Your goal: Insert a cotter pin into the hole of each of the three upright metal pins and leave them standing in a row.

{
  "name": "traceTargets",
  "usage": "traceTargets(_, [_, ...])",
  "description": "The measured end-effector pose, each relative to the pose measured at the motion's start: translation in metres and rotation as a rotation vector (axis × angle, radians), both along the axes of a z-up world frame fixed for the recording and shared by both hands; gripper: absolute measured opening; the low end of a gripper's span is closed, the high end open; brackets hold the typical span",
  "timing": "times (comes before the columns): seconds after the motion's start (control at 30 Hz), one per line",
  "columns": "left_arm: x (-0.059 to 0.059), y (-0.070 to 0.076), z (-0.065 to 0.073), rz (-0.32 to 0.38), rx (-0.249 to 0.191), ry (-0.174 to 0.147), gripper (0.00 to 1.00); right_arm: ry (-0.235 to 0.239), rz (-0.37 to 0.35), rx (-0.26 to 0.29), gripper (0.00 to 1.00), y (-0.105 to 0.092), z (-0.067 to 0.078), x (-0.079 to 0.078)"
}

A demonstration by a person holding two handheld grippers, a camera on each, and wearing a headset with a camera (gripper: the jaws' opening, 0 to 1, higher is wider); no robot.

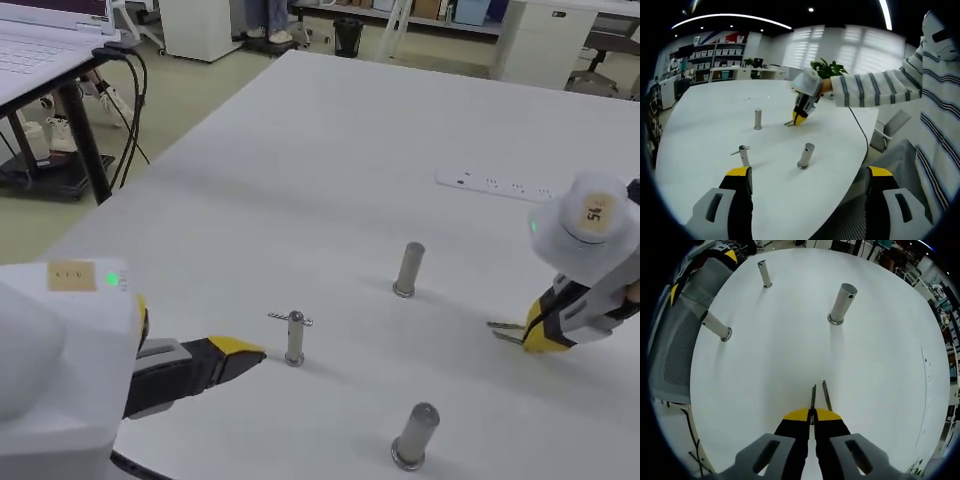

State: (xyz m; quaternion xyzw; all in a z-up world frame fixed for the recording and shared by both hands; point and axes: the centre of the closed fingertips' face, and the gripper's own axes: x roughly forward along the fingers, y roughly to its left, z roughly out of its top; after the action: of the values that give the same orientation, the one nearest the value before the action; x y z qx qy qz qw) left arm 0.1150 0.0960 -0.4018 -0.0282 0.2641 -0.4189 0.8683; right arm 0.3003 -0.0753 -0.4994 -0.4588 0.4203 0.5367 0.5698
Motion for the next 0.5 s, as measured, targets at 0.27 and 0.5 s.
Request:
traceTargets(0.27, [0.000,0.004,0.003,0.010,-0.002,-0.007,0.92,-0.028,-0.011,-0.005,0.00,0.000,0.001,0.001])
traceTargets(0.5, [0.005,0.007,0.008,0.021,-0.011,-0.022,0.92,-0.068,-0.033,0.026,0.00,-0.001,0.019,0.002])
